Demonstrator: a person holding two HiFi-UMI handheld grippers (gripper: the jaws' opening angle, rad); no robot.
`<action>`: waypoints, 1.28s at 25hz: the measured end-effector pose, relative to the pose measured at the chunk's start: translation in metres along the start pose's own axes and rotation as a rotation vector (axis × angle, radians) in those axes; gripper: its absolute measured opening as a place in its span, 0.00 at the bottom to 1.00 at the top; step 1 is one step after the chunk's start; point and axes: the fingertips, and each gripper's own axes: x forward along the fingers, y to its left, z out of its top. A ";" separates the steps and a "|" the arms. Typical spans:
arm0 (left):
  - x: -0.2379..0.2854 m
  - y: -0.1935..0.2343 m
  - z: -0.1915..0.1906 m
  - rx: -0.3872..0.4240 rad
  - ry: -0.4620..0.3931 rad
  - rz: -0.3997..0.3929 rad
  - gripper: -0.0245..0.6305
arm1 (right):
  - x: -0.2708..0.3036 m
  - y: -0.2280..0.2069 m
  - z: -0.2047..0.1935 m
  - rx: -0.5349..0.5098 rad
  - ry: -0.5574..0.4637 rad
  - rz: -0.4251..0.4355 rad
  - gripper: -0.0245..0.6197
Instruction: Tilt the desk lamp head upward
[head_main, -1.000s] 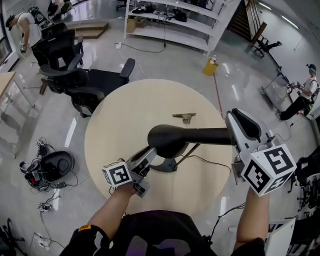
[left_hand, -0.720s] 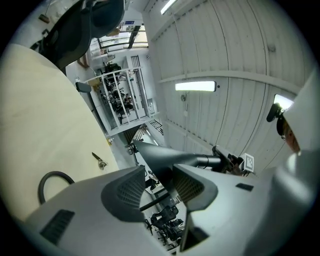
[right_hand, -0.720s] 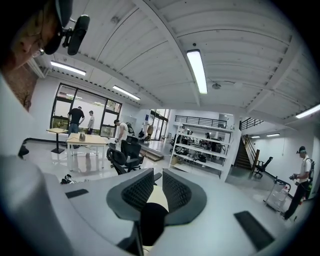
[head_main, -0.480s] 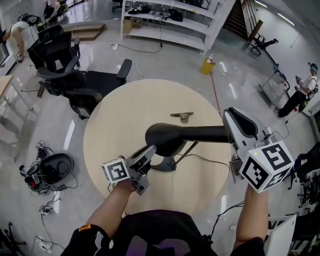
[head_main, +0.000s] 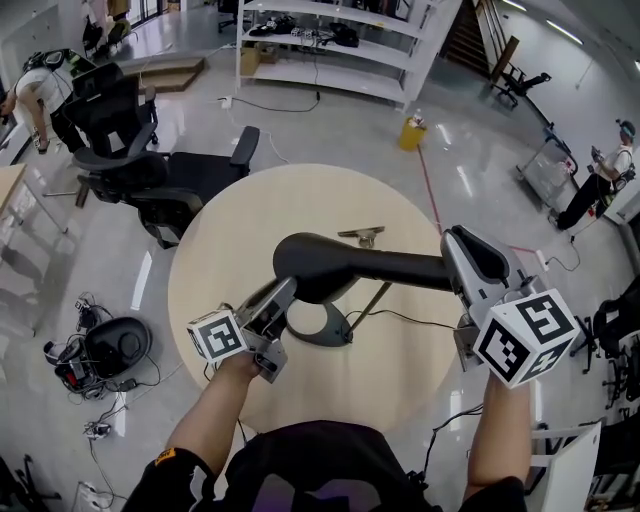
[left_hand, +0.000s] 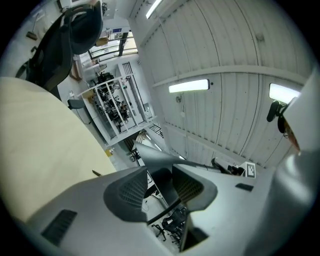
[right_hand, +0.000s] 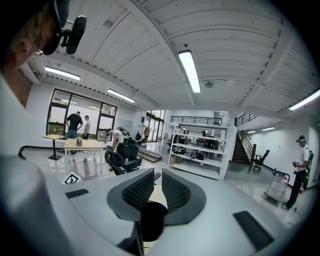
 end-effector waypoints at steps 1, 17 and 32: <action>0.000 -0.003 0.005 0.013 -0.005 0.000 0.34 | -0.002 -0.001 -0.002 0.002 0.000 -0.002 0.13; 0.010 -0.051 0.074 0.245 -0.054 0.018 0.30 | -0.019 -0.015 -0.041 0.083 0.002 -0.034 0.13; 0.034 -0.099 0.101 0.438 -0.022 0.047 0.29 | -0.023 -0.017 -0.064 0.176 -0.058 0.028 0.13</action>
